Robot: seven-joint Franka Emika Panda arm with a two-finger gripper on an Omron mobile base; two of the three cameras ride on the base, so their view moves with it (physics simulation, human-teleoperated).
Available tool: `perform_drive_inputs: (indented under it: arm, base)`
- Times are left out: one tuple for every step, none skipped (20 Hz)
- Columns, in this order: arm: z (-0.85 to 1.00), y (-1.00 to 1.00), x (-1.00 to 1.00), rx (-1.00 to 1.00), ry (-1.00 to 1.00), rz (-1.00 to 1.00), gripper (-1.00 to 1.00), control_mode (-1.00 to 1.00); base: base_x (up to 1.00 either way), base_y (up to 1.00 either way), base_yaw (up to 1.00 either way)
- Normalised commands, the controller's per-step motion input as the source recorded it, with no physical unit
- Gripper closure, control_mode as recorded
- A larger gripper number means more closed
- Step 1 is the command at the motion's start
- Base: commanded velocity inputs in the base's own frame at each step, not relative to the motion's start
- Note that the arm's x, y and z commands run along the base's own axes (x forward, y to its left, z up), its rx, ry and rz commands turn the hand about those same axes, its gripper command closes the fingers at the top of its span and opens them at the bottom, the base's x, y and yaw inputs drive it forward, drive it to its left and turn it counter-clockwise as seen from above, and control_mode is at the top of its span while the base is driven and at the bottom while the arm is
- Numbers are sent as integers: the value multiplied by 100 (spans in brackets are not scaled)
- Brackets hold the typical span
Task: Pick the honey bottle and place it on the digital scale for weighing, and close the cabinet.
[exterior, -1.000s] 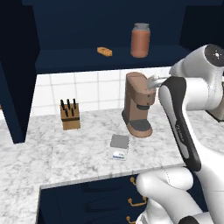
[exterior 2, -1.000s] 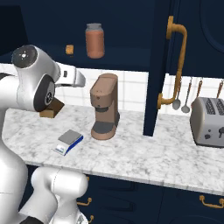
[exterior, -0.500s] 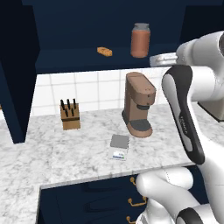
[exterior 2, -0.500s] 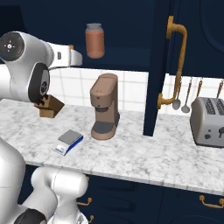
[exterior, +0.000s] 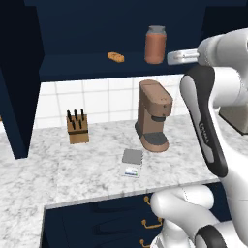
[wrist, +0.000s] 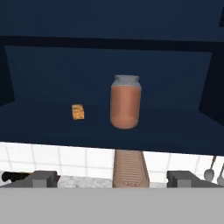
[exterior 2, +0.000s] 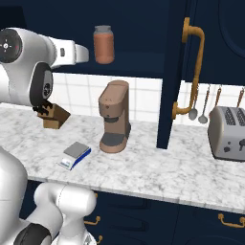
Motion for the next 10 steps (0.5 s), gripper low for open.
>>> perform_drive_inputs:
  arm:
    - [4,0,2,0,0,0,-100,-100]
    - [1,-2,7,0,0,0,-100,-100]
    - [1,-6,7,0,0,0,-100,-100]
    - [2,-4,9,0,0,0,-100,-100]
    - [1,0,14,0,0,0,-100,-100]
    - [0,-1,14,0,0,0,-100,-100]
    - [0,-6,13,0,0,0,-100,-100]
    - [0,-7,16,0,0,0,-100,-100]
    - [0,-9,17,0,0,0,-100,-100]
    - [0,-12,16,0,0,0,-100,-100]
  base:
    - [0,0,0]
    - [0,0,0]
    - [0,0,0]
    - [0,0,0]
    - [0,0,0]
    - [0,0,0]
    - [0,0,0]
    - [0,0,0]
    - [0,0,0]
    - [0,0,0]
